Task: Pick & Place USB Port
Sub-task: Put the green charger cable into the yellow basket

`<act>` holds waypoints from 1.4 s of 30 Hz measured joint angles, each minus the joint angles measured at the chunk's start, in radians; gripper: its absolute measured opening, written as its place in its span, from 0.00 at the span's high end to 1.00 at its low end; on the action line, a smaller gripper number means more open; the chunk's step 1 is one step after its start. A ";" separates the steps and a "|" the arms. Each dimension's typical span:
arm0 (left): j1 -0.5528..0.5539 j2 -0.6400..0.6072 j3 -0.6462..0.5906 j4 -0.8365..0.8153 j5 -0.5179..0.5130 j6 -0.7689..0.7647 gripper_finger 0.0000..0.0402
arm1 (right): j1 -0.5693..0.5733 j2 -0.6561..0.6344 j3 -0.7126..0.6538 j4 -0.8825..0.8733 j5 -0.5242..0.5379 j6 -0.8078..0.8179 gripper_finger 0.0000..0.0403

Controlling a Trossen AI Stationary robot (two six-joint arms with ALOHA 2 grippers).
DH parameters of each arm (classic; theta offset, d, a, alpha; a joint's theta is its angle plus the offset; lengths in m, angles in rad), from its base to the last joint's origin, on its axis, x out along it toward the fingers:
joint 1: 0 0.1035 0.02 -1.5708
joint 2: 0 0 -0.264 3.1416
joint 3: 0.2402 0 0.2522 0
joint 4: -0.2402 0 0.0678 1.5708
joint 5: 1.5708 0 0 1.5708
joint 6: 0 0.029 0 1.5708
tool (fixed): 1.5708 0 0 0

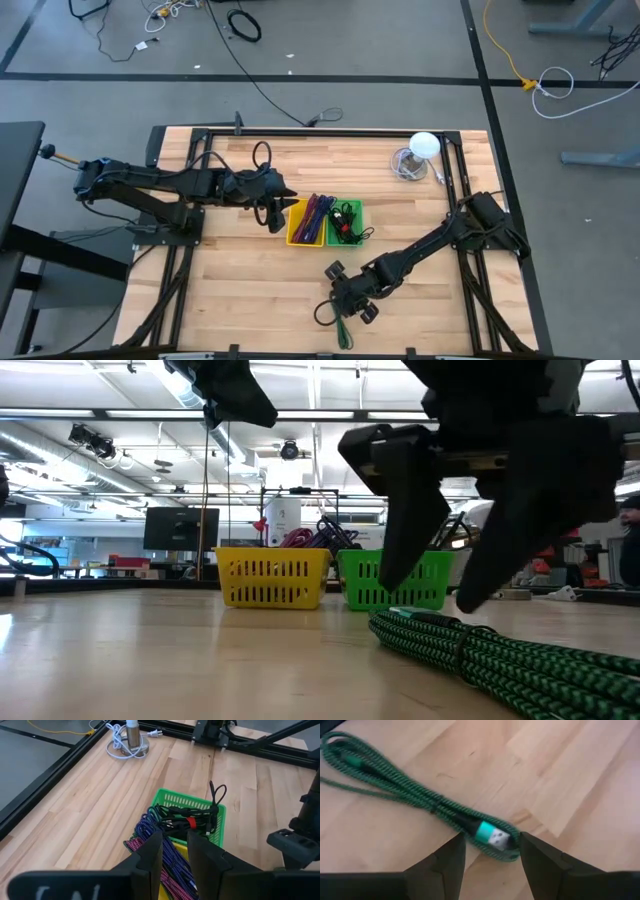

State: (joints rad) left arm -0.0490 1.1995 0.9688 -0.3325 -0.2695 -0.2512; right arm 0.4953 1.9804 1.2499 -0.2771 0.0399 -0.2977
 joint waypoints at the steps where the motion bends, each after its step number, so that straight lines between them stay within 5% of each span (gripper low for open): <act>1: 0.000 0.000 0.000 0.000 0.000 0.000 0.76 | 0.000 0.000 0.000 0.010 0.013 0.000 0.53; 12: 0.000 0.000 0.000 0.000 0.000 0.000 0.76 | 0.004 0.027 0.000 0.042 0.013 0.021 0.53; 26: 0.000 0.000 0.000 0.006 -0.011 -0.006 0.76 | -0.059 0.024 0.000 -0.063 0.276 0.140 0.53; 32: 0.000 0.000 0.000 0.006 -0.008 -0.007 0.76 | -0.059 0.020 0.000 -0.114 0.314 0.186 0.53; 37: 0.000 0.000 0.000 0.006 -0.007 -0.007 0.76 | -0.052 0.004 -0.001 -0.125 0.300 0.178 0.53; 42: 0.000 0.000 0.000 0.006 -0.006 -0.008 0.76 | -0.053 0.006 0.000 -0.146 0.156 0.234 0.54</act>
State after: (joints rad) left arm -0.0492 1.1995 0.9688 -0.3267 -0.2756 -0.2588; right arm 0.4422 1.9861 1.2498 -0.4234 0.1956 -0.0640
